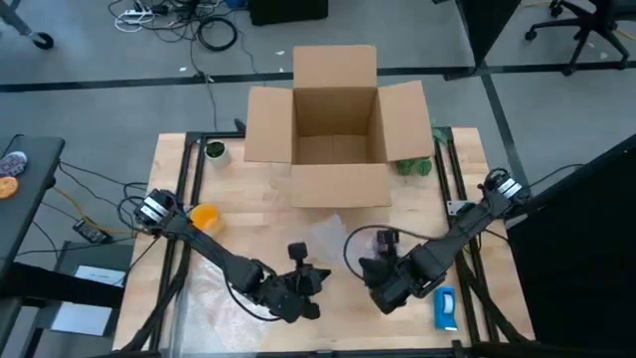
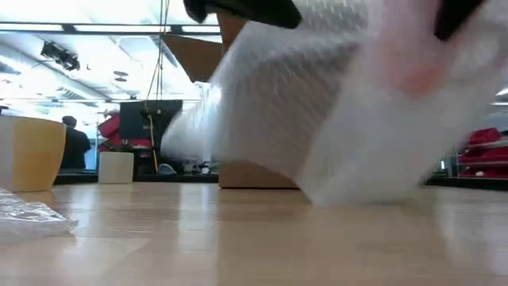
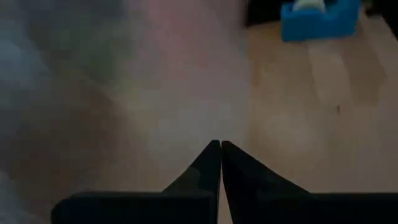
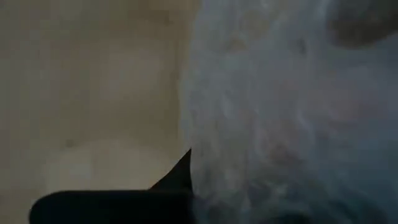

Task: Wrap mug
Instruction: Wrap the orange mug with the bubble wrap

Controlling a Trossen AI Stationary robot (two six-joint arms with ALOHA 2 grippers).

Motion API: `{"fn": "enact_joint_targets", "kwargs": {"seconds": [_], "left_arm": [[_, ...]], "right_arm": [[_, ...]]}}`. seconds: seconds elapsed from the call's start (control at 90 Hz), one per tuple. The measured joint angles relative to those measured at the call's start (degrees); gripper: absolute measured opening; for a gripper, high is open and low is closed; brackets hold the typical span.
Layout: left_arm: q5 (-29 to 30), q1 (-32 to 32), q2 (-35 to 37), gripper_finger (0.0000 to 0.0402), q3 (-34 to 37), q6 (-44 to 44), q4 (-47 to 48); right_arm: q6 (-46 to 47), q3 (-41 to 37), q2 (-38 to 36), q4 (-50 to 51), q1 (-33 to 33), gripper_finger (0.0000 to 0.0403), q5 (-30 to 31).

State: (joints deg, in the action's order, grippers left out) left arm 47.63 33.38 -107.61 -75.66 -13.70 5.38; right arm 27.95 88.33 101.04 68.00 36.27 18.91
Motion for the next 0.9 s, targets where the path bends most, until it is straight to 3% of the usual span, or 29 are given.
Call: {"fn": "enact_joint_targets", "kwargs": {"seconds": [0.311, 0.456, 0.9], "left_arm": [[-3.57, -1.41, -6.63, 0.0000, 0.02, 12.78, -24.04], [-4.88, -2.13, -6.89, 0.0000, 0.02, 13.50, -28.08], [-9.92, -2.64, -7.11, 0.0000, 0.26, 14.93, -29.48]], "right_arm": [[-4.07, 0.00, 6.68, -8.02, -3.31, 0.0024, -21.39], [-4.16, 0.00, 6.56, -11.37, -3.98, 0.0037, -21.13], [-2.44, -2.62, 7.36, -17.60, -4.74, 0.0186, -17.46]]}}
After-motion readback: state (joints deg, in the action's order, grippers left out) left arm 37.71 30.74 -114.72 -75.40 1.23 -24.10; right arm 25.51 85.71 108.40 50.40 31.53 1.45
